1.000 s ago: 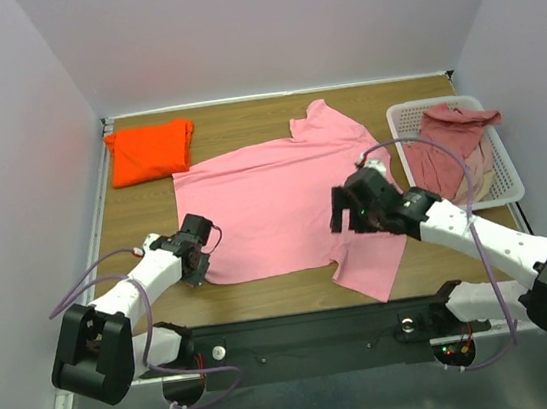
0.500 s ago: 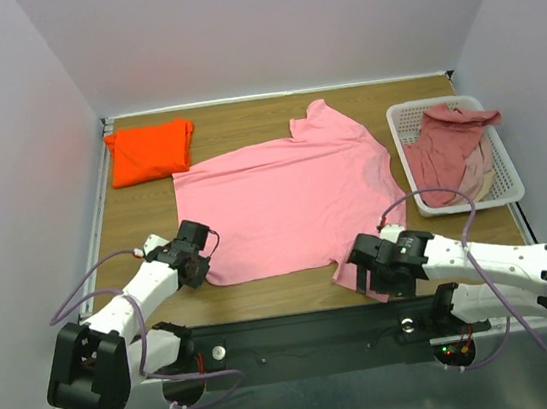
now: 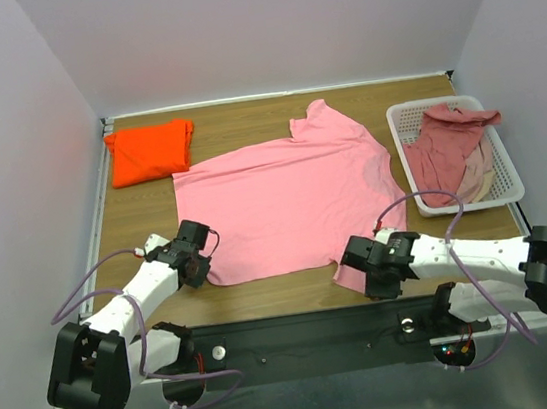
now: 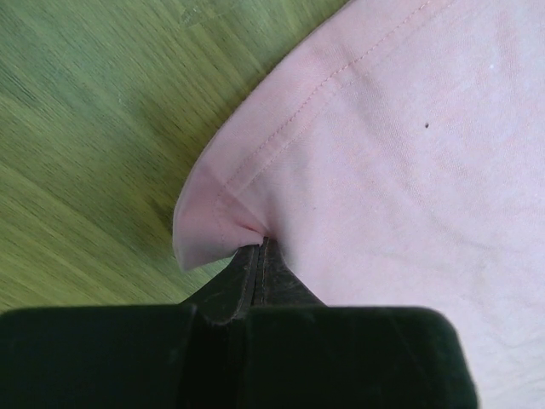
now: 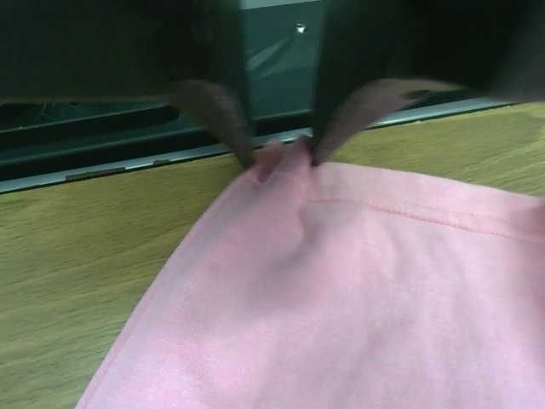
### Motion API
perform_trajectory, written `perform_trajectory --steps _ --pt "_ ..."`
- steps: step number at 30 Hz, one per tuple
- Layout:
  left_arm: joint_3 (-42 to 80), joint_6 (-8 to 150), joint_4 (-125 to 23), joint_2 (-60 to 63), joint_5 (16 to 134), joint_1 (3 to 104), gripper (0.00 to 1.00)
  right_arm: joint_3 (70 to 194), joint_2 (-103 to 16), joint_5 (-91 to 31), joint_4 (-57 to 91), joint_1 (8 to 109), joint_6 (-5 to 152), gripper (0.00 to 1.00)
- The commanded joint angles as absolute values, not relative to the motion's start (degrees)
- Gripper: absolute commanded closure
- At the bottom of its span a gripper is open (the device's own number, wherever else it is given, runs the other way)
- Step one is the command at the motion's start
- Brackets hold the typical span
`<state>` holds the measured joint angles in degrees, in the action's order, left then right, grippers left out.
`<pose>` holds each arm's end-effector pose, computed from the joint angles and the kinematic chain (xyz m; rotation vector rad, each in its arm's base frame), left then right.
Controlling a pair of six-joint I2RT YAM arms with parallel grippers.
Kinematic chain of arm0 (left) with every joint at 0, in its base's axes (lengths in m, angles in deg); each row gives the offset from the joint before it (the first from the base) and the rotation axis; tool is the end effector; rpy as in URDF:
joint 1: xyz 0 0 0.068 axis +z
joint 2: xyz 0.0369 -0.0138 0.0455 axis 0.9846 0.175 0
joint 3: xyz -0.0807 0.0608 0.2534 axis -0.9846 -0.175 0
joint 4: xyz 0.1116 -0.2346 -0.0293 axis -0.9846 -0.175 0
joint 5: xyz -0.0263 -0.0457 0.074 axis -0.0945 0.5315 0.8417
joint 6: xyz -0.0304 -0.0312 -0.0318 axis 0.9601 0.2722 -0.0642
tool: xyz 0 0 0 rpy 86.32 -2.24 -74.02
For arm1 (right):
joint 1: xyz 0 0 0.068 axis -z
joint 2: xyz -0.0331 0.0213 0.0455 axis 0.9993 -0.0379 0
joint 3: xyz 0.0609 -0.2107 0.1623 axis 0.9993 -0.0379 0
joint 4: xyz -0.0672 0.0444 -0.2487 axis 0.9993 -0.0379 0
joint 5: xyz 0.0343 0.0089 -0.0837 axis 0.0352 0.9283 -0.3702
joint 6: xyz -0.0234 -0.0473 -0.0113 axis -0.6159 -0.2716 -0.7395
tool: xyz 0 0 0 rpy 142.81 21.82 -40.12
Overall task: Fold and stack the t-shirts
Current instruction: Fold the tshirt
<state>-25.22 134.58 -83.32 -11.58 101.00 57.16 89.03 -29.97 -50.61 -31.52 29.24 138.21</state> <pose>0.1703 -0.0596 0.1621 -1.2297 2.3051 -0.1789 0.0938 0.1377 0.1580 0.3376 2.8677 -0.0107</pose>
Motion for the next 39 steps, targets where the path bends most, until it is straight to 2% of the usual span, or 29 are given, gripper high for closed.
perform_trajectory --steps 1,4,6,19,29,39 --pt "-25.7 134.81 -84.22 -11.41 101.46 57.16 1.0 86.78 -30.55 -54.29 -27.04 28.94 138.94 0.74" --pt "-25.79 135.51 -84.31 -11.5 101.1 57.25 1.0 86.6 -28.61 -55.43 -27.13 28.94 138.86 0.84" --pt "-25.88 136.04 -84.48 -11.76 100.66 57.16 1.0 86.95 -27.38 -56.92 -27.91 29.03 138.42 1.0" --pt "-26.23 142.02 -86.24 -15.19 98.64 55.31 1.0 91.43 -22.72 -62.9 -30.64 35.26 128.49 1.0" --pt "-16.31 140.79 -92.39 -10.46 105.32 55.4 1.0 101.97 -28.43 -64.75 -24.06 43.96 117.78 1.0" --pt "-9.45 137.72 -91.08 -5.18 107.26 57.95 1.0 114.02 -38.36 -63.08 -15.88 53.46 109.95 1.0"
